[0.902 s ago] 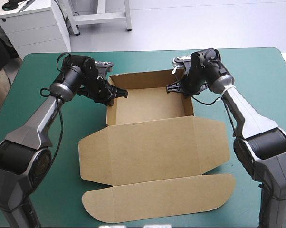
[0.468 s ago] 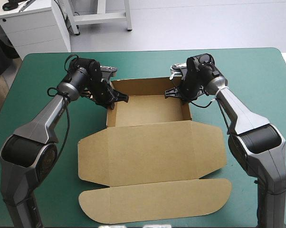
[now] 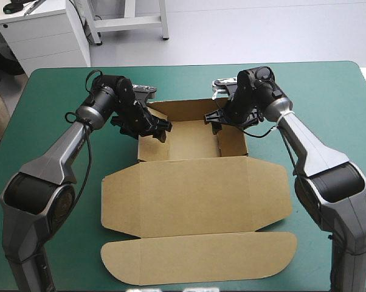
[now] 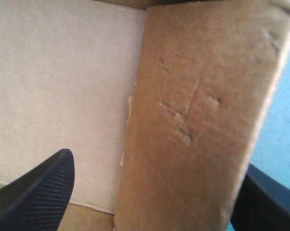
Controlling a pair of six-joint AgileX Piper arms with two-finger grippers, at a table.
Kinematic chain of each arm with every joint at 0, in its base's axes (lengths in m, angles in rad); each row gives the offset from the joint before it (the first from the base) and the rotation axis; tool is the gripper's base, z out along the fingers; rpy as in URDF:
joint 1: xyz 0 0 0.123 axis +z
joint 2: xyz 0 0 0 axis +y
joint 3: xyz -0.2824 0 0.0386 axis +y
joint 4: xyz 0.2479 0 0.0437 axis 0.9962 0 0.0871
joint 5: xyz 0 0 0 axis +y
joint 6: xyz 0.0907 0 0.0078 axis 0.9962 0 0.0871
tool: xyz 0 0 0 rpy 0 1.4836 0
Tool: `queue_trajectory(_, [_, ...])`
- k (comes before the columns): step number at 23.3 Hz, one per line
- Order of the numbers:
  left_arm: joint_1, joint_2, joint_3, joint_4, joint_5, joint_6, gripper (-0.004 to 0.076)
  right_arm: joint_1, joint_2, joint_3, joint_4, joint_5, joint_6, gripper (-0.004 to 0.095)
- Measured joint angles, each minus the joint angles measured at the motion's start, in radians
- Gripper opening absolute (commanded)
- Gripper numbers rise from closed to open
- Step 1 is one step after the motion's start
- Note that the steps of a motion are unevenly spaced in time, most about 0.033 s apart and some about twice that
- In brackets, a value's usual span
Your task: Fold the box
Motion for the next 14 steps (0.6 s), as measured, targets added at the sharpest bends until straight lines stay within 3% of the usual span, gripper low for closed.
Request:
queue_trajectory(9, [-0.002, -0.108, -0.042, 0.097, -0.002, -0.01, 0.0582, -0.003, -0.174, -0.002, -0.075, 0.002, 0.0, 0.0768])
queue_trajectory(12, [-0.002, -0.182, -0.05, 0.115, 0.001, -0.008, 0.0496, -0.005, -0.213, -0.002, -0.073, 0.003, 0.0, 0.0768])
queue_trajectory(13, [-0.002, -0.207, -0.05, 0.116, 0.002, 0.001, 0.0447, -0.005, -0.223, -0.002, -0.073, 0.003, 0.0, 0.0768])
queue_trajectory(14, [-0.002, -0.234, -0.05, 0.116, 0.004, 0.015, 0.0344, -0.005, -0.233, -0.002, -0.073, 0.003, 0.0, 0.0768])
